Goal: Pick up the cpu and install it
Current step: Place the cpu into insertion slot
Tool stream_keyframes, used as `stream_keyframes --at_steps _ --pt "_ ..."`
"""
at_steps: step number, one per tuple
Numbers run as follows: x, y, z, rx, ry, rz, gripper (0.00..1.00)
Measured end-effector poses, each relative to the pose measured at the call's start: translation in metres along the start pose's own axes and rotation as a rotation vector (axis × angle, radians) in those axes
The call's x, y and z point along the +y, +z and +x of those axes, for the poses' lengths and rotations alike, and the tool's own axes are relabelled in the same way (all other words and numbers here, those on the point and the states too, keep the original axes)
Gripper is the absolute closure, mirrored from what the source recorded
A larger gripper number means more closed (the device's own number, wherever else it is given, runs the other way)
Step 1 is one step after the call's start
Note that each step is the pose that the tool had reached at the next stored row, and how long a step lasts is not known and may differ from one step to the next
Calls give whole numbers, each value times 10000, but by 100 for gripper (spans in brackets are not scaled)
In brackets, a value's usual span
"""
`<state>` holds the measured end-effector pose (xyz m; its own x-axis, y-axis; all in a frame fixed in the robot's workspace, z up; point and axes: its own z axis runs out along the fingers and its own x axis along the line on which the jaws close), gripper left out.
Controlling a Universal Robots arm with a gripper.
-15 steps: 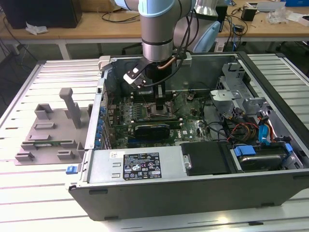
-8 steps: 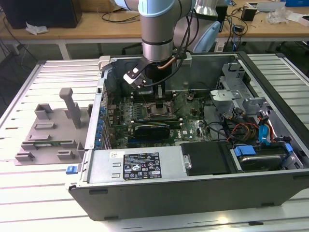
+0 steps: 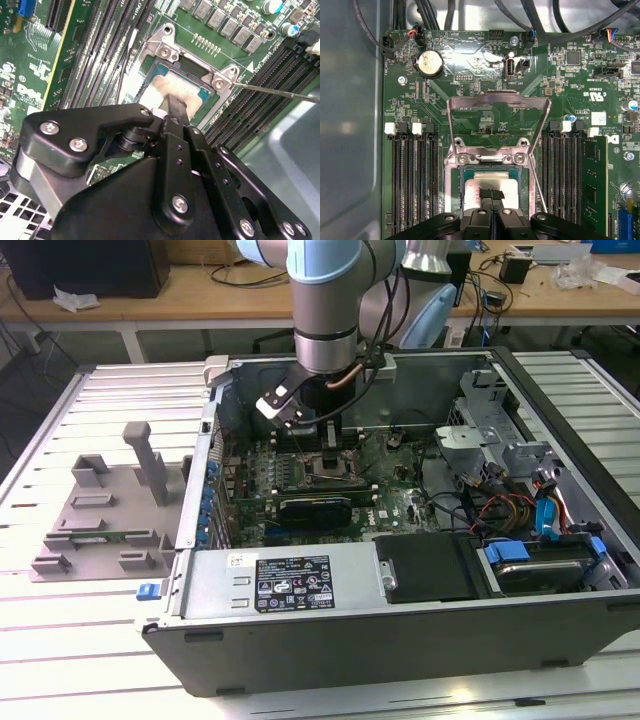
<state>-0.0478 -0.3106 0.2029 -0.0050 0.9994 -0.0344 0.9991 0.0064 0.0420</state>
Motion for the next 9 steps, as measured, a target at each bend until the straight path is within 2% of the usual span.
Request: stream_keyframes --at_steps 9 --pt "0 9 2 10 2 -7 89"
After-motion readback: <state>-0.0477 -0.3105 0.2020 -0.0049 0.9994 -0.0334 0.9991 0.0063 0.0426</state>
